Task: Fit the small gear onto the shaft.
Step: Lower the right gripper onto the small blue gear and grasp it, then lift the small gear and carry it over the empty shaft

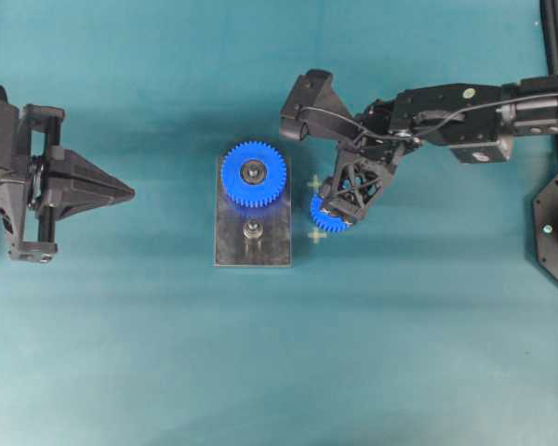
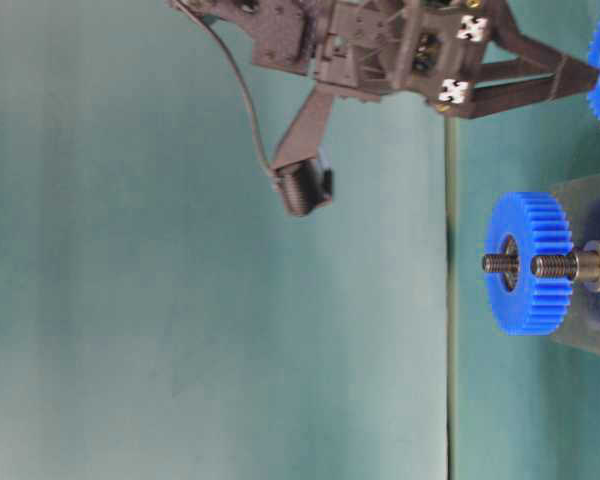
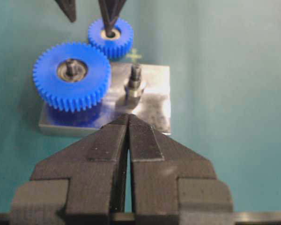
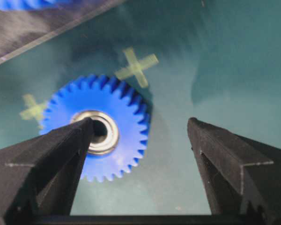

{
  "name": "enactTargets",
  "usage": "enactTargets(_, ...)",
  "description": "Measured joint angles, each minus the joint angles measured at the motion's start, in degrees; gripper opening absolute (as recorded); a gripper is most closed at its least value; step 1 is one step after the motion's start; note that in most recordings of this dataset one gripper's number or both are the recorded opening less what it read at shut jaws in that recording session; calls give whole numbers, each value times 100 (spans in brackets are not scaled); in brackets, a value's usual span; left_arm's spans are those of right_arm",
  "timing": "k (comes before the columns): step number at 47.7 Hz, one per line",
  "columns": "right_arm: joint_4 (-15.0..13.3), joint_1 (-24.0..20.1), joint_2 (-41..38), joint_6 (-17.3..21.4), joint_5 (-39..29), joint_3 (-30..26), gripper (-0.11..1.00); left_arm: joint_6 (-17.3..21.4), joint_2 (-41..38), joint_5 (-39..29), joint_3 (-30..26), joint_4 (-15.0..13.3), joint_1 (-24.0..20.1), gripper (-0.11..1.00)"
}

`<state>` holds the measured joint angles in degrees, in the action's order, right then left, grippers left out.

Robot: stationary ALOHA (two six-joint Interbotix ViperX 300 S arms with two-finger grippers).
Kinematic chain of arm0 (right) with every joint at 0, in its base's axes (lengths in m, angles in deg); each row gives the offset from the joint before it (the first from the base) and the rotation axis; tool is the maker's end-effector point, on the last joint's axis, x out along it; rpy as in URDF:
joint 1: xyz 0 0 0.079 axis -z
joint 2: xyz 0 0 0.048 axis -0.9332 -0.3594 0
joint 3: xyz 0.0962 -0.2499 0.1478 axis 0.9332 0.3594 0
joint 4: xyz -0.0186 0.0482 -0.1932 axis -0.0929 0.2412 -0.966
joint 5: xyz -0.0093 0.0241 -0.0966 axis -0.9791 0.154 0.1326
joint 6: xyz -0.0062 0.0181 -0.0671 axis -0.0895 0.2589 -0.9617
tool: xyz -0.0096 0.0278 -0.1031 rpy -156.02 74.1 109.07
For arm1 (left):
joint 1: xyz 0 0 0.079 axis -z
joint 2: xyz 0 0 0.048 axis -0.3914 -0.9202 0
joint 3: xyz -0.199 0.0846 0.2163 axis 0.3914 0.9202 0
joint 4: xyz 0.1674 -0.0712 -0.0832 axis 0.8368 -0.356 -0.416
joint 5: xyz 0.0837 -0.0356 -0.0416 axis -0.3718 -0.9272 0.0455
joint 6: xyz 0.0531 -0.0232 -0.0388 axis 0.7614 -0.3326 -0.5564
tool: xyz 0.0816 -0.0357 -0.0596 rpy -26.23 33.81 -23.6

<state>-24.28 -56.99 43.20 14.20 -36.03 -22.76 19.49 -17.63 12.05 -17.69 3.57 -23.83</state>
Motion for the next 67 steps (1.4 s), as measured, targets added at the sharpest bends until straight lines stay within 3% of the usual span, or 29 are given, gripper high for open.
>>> enactTargets(36, 9, 18, -246, 70, -316, -44, 84, 0, 0, 0, 18, 0, 9, 0)
enactTargets(40, 0, 18, -272, 132, -369, -79, 76, 0, -9, 0, 18, 0, 9, 0)
enactTargets(48, 9, -26, -281, 193, -466, -141, 35, 0, 0, 9, 26, 0, 9, 0)
enactTargets(59, 26, -53, -290, 202, -580, -281, 34, -9, 220, 0, 176, 0, 9, 0)
enactTargets(67, 158, -158, -281, 255, -1063, -694, 34, -18, 475, -26, 229, 0, 9, 0)
